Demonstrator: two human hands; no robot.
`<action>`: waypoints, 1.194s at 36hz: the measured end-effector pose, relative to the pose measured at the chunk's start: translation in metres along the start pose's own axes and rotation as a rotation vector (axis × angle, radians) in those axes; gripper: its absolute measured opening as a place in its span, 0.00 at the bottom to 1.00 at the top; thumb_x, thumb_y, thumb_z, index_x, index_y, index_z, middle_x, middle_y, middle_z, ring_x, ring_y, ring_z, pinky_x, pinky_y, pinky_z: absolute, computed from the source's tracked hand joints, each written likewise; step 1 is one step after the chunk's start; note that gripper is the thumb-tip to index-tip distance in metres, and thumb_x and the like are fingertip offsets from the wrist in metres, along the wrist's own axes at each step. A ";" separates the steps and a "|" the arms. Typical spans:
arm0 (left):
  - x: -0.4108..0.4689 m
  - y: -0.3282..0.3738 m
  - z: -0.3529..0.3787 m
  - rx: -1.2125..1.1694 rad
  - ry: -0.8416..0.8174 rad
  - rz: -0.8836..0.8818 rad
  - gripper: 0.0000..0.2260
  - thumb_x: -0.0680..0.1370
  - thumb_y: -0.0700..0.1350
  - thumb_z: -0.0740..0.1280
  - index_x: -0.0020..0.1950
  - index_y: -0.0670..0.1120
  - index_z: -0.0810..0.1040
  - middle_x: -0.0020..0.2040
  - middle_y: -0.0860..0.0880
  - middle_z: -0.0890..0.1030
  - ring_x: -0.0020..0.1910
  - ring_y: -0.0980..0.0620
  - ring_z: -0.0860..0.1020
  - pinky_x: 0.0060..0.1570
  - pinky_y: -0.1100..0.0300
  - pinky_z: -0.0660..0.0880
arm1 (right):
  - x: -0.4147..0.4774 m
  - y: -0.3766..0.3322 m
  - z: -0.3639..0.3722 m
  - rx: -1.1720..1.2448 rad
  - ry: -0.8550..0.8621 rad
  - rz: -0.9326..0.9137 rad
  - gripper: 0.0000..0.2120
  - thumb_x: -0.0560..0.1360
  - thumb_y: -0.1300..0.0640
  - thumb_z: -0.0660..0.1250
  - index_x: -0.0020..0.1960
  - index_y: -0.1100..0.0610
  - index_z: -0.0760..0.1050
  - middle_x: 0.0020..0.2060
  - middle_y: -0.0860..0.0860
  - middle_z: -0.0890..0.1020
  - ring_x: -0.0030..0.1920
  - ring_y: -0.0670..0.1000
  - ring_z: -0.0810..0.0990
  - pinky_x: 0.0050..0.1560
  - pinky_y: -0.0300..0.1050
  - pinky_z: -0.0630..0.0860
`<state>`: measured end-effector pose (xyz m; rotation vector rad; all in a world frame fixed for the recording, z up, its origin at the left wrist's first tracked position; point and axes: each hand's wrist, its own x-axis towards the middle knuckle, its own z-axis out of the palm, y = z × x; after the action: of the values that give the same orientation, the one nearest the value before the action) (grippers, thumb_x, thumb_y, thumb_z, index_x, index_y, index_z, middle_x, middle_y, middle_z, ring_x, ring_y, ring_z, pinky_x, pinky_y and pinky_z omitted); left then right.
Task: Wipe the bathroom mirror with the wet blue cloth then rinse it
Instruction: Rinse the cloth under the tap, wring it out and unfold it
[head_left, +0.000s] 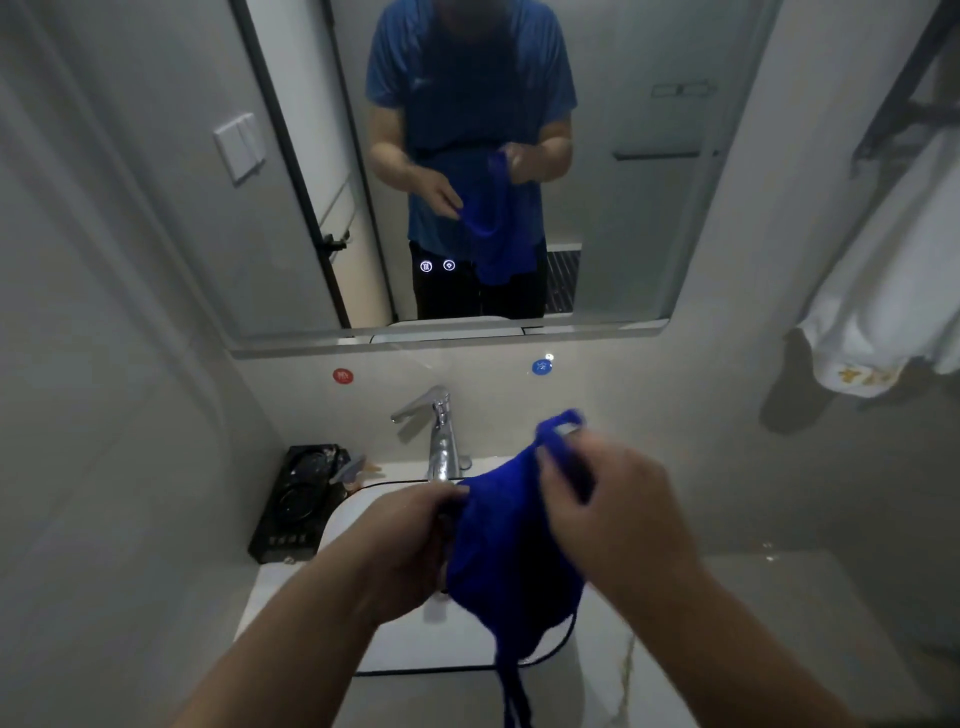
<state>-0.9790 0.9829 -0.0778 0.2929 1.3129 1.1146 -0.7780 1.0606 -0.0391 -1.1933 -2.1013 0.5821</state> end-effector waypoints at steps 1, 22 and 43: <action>0.000 0.001 0.003 -0.021 0.005 0.028 0.22 0.77 0.46 0.73 0.67 0.35 0.79 0.56 0.32 0.79 0.53 0.38 0.77 0.49 0.49 0.73 | -0.008 -0.007 0.006 0.022 -0.079 -0.062 0.09 0.78 0.49 0.67 0.42 0.51 0.73 0.31 0.43 0.75 0.35 0.46 0.75 0.37 0.36 0.69; -0.066 0.050 0.003 0.606 -0.148 0.595 0.15 0.73 0.44 0.69 0.59 0.53 0.85 0.50 0.36 0.84 0.49 0.27 0.82 0.52 0.31 0.81 | 0.013 0.005 0.015 0.799 -0.584 0.023 0.13 0.82 0.52 0.67 0.64 0.41 0.83 0.61 0.49 0.87 0.64 0.53 0.85 0.70 0.62 0.79; -0.048 0.038 0.019 0.910 0.288 0.972 0.17 0.86 0.61 0.57 0.53 0.54 0.81 0.40 0.55 0.83 0.37 0.53 0.81 0.35 0.66 0.76 | 0.022 0.019 0.019 0.470 -0.665 0.011 0.14 0.76 0.45 0.75 0.61 0.40 0.80 0.52 0.42 0.87 0.51 0.48 0.87 0.53 0.49 0.85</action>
<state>-0.9744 0.9715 -0.0149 1.6203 1.9583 1.2749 -0.7889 1.0880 -0.0583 -0.7979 -2.2716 1.5463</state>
